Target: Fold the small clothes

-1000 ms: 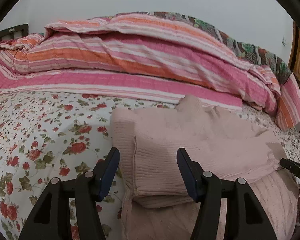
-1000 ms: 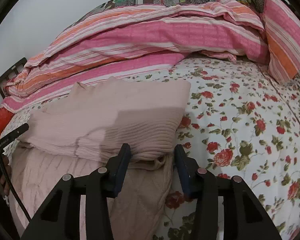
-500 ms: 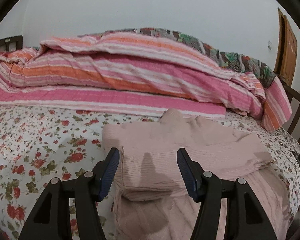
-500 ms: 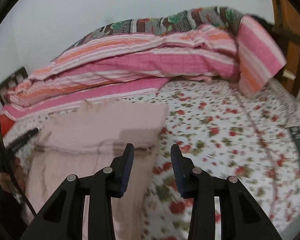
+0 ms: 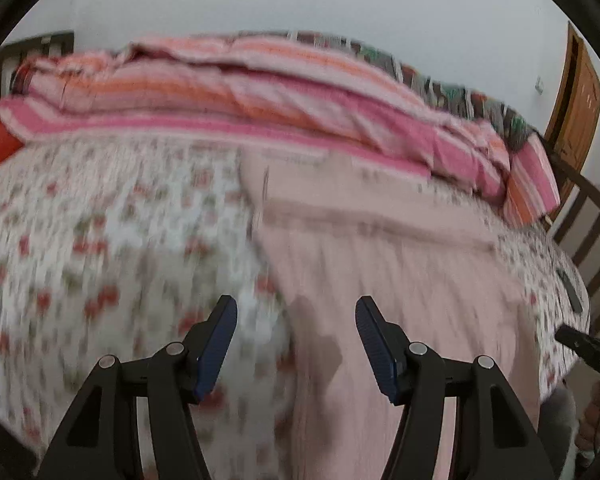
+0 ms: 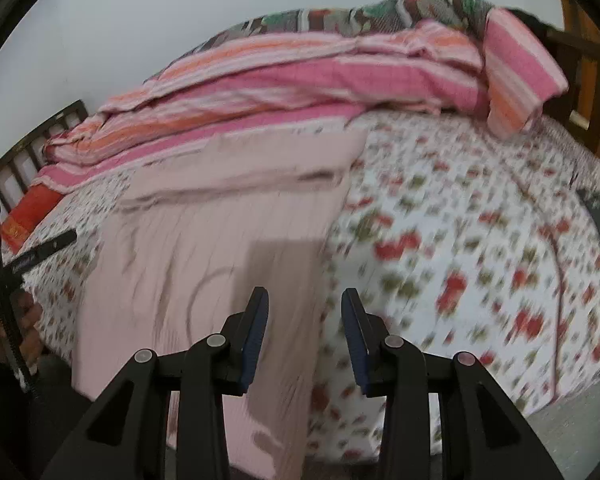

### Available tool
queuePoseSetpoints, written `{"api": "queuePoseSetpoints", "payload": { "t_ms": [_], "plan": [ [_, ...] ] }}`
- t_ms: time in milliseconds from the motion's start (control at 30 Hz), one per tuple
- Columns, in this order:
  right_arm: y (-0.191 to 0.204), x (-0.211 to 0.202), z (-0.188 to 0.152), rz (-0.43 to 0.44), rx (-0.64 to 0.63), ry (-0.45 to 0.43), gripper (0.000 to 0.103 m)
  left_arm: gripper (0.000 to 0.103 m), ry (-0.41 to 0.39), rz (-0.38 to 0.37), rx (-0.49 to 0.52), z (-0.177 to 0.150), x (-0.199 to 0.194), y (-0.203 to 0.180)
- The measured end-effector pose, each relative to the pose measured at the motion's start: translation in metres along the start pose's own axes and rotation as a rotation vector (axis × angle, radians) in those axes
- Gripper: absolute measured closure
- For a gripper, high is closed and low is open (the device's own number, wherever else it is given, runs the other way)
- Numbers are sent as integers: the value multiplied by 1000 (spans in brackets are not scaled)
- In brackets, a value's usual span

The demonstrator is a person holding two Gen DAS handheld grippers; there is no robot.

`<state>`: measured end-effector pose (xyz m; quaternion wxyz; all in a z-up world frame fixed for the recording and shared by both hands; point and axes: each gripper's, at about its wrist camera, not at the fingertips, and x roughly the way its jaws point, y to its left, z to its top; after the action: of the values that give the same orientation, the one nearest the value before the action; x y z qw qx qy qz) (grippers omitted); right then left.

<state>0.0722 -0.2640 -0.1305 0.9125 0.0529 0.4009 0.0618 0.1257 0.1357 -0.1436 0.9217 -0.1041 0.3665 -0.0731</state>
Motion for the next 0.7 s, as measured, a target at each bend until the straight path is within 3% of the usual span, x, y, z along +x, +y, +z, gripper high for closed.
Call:
{"api": "queuePoseSetpoints", "payload": {
  "t_ms": [233,367,500,600,667,700],
  "plan": [
    [7,5,-46,31,-4,28,65,44,61,12,17,-65,-14,3],
    [8,8,-56,4,-25,13,70,44,44,-9,7,-66,-14,-2],
    [4,16,-58,15,4,18,71,45,63,21,49,-68,-3,-12],
    [8,24,-60,6,-12,32,73,54,96,2,49,-72,4,-16],
    [13,29,-62,13,-22,45,77,66,114,12,72,-74,9,-21],
    [16,31,-63,15,-28,52,86,78,121,11,79,-75,10,-23]
  ]
}}
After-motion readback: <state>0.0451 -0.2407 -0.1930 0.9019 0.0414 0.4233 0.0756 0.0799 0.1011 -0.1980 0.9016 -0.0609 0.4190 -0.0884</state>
